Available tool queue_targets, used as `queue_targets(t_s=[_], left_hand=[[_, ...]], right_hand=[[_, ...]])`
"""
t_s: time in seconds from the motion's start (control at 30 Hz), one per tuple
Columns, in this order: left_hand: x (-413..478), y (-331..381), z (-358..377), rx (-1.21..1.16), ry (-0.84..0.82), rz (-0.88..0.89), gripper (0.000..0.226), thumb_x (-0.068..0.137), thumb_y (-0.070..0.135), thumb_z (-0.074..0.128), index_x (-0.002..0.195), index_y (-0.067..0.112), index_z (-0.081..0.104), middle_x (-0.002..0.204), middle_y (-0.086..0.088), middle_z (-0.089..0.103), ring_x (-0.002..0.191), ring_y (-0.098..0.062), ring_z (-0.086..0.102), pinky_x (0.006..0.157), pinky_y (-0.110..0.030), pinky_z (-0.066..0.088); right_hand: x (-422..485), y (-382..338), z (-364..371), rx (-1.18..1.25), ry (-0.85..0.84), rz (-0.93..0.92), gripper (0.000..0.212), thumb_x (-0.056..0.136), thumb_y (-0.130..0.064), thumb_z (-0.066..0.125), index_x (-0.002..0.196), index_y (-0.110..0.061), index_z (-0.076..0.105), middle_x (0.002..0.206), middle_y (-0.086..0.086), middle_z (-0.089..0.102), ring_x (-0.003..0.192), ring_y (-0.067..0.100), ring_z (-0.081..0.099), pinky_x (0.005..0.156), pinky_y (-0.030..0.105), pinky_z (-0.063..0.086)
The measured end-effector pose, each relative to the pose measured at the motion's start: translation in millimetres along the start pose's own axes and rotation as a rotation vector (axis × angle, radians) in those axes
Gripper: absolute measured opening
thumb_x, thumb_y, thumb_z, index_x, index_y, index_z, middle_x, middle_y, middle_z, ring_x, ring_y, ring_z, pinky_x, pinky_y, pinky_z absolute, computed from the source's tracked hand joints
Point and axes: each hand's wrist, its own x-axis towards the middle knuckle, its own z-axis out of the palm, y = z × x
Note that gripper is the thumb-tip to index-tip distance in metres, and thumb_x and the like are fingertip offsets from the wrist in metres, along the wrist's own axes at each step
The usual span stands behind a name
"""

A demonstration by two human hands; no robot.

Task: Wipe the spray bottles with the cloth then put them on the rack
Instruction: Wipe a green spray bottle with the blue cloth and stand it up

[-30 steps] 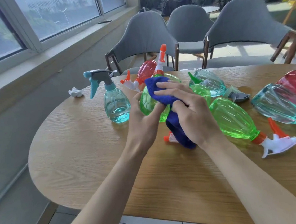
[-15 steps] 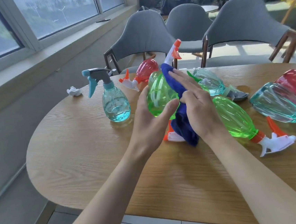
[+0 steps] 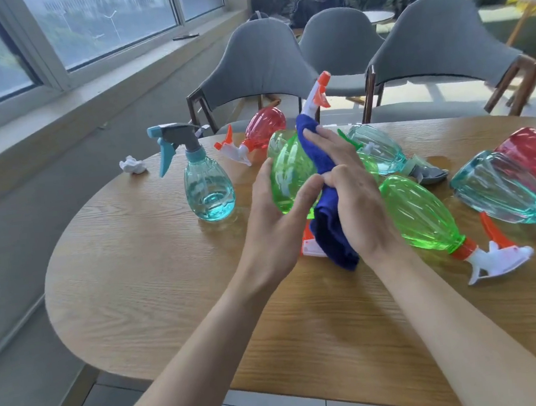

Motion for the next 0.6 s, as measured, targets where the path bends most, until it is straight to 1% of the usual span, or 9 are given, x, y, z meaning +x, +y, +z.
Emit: queue_targets(t_s=[0.1, 0.2, 0.27, 0.33, 0.4, 0.47, 0.53, 0.57, 0.6], left_hand=[[3, 8, -7, -0.276, 0.042, -0.019, 0.04, 0.109, 0.037, 0.062, 0.146, 0.022, 0.061, 0.136, -0.005, 0.072, 0.129, -0.025, 0.068, 0.112, -0.06, 0.051], [1, 16, -7, -0.499, 0.024, -0.1, 0.035, 0.112, 0.029, 0.054, 0.141, 0.015, 0.067, 0.136, -0.013, 0.072, 0.13, -0.03, 0.068, 0.115, -0.055, 0.05], [-4, 21, -4, -0.625, -0.023, -0.173, 0.034, 0.113, 0.027, 0.051, 0.137, 0.01, 0.069, 0.135, -0.015, 0.073, 0.128, -0.03, 0.069, 0.11, -0.048, 0.054], [-9, 22, -1, -0.705, -0.065, -0.231, 0.032, 0.113, 0.026, 0.048, 0.131, 0.013, 0.071, 0.131, -0.011, 0.075, 0.12, -0.026, 0.073, 0.096, -0.041, 0.061], [-10, 18, 1, -0.748, -0.1, -0.24, 0.031, 0.112, 0.025, 0.047, 0.123, 0.017, 0.075, 0.129, -0.008, 0.076, 0.118, -0.025, 0.074, 0.093, -0.041, 0.062], [-7, 14, 1, -0.738, -0.089, -0.215, 0.032, 0.112, 0.024, 0.047, 0.119, 0.017, 0.078, 0.13, -0.01, 0.075, 0.121, -0.028, 0.072, 0.097, -0.043, 0.06], [-4, 15, 0, -0.643, -0.014, -0.197, 0.032, 0.111, 0.032, 0.052, 0.126, 0.016, 0.075, 0.134, -0.01, 0.074, 0.128, -0.029, 0.069, 0.109, -0.048, 0.054], [-2, 14, -2, -0.586, 0.025, -0.192, 0.035, 0.108, 0.038, 0.056, 0.129, 0.017, 0.075, 0.135, -0.009, 0.074, 0.13, -0.029, 0.068, 0.115, -0.05, 0.05], [0, 13, -3, -0.541, 0.051, -0.191, 0.038, 0.105, 0.043, 0.06, 0.131, 0.02, 0.075, 0.134, -0.008, 0.074, 0.13, -0.028, 0.068, 0.117, -0.052, 0.047]], right_hand=[[-8, 0, 9, -0.041, -0.058, -0.042, 0.055, 0.096, -0.012, 0.041, 0.146, -0.021, 0.062, 0.162, -0.015, 0.043, 0.151, -0.007, 0.03, 0.12, 0.013, 0.027], [-9, 1, 13, -0.106, -0.056, -0.07, 0.054, 0.099, -0.016, 0.046, 0.151, -0.026, 0.058, 0.164, -0.018, 0.039, 0.155, -0.003, 0.025, 0.13, 0.031, 0.021], [-5, -1, 11, -0.087, -0.018, -0.049, 0.052, 0.101, -0.022, 0.045, 0.152, -0.031, 0.055, 0.164, -0.017, 0.039, 0.153, -0.005, 0.028, 0.128, 0.028, 0.023], [1, 0, 6, -0.023, 0.024, 0.028, 0.053, 0.102, -0.032, 0.043, 0.154, -0.032, 0.052, 0.158, -0.014, 0.045, 0.142, -0.008, 0.04, 0.12, 0.021, 0.03], [5, 3, 2, 0.051, 0.065, 0.102, 0.055, 0.1, -0.044, 0.044, 0.152, -0.029, 0.053, 0.14, -0.008, 0.055, 0.124, 0.002, 0.051, 0.11, 0.027, 0.036], [5, 4, 2, 0.105, 0.081, 0.154, 0.054, 0.101, -0.05, 0.045, 0.151, -0.03, 0.052, 0.125, -0.01, 0.058, 0.114, 0.008, 0.053, 0.108, 0.035, 0.039], [0, 6, 9, 0.118, 0.072, 0.162, 0.048, 0.11, -0.046, 0.041, 0.156, -0.033, 0.046, 0.133, -0.016, 0.059, 0.119, -0.006, 0.056, 0.111, 0.025, 0.04], [-3, 6, 13, 0.09, 0.057, 0.162, 0.052, 0.112, -0.047, 0.04, 0.161, -0.032, 0.039, 0.145, -0.02, 0.054, 0.129, -0.014, 0.05, 0.116, 0.021, 0.036], [-6, 10, 18, 0.041, 0.043, 0.157, 0.059, 0.11, -0.051, 0.039, 0.166, -0.032, 0.032, 0.158, -0.02, 0.045, 0.142, -0.015, 0.039, 0.124, 0.025, 0.029]])
